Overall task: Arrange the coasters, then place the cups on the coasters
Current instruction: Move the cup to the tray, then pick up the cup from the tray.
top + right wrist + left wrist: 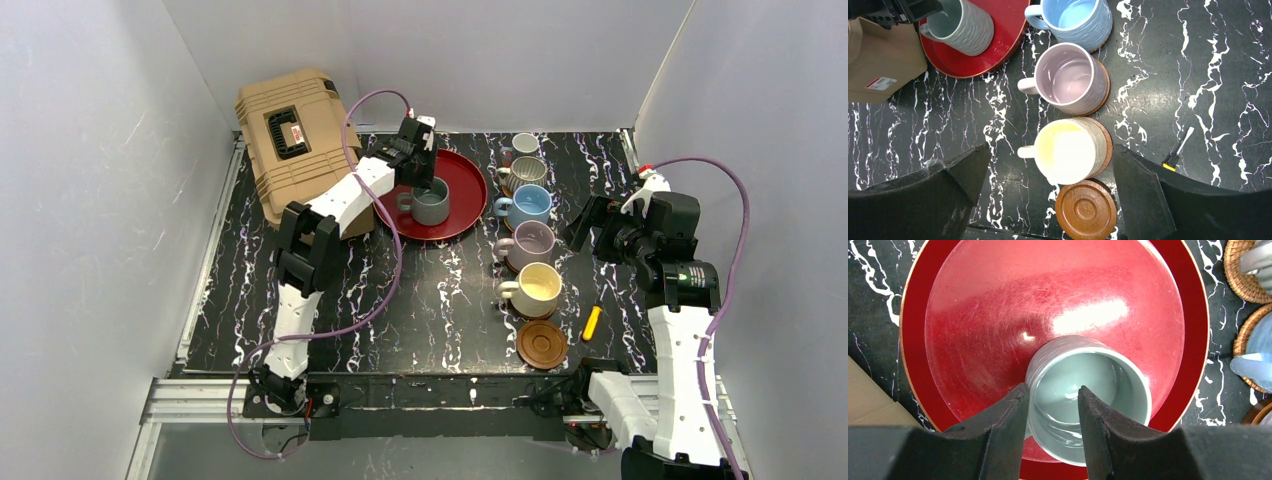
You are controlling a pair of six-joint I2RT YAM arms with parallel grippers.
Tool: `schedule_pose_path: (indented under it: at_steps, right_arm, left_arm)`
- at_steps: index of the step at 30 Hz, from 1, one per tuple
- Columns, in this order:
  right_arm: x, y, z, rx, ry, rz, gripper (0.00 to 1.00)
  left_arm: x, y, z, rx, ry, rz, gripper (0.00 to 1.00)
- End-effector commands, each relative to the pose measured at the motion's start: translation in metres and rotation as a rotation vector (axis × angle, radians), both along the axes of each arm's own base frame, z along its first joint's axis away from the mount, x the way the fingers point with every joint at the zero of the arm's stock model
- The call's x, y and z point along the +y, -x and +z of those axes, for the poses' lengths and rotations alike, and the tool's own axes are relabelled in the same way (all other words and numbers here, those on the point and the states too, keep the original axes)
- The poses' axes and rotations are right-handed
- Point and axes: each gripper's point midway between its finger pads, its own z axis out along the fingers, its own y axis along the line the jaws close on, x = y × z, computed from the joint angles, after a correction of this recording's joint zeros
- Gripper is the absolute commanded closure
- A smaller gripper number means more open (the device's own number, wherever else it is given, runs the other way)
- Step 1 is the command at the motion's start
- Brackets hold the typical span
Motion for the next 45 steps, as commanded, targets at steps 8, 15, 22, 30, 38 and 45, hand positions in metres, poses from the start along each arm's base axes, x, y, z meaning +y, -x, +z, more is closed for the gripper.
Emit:
schedule_pose_path:
  at_steps: [8,15,22,30,38,45]
  right_arm:
    - [0.000,-0.001,0.006,-0.015,0.002,0.007,0.00]
    - [0.000,-0.001,0.004,-0.013,0.003,0.007,0.00]
    - [-0.001,-0.001,0.004,-0.012,0.005,0.004,0.00]
    - [0.000,-0.001,0.003,-0.011,0.003,0.006,0.00]
    - [-0.002,-0.003,0.003,-0.011,0.010,-0.005,0.00]
    - [-0.013,-0.005,0.012,-0.035,0.056,-0.044,0.00]
  left_arm:
    - [0.007,0.005,-0.019,0.049,-0.052,-0.042,0.60]
    - [0.008,0.005,-0.033,0.083,-0.069,-0.062,0.61]
    - [0.013,0.000,-0.026,0.050,-0.081,-0.031,0.86]
    - [0.015,0.000,0.012,-0.021,-0.052,-0.022,1.00]
    - [0.024,0.007,0.078,-0.108,-0.012,0.022,1.00]
    - [0.035,0.044,0.108,-0.104,0.028,0.066,1.00]
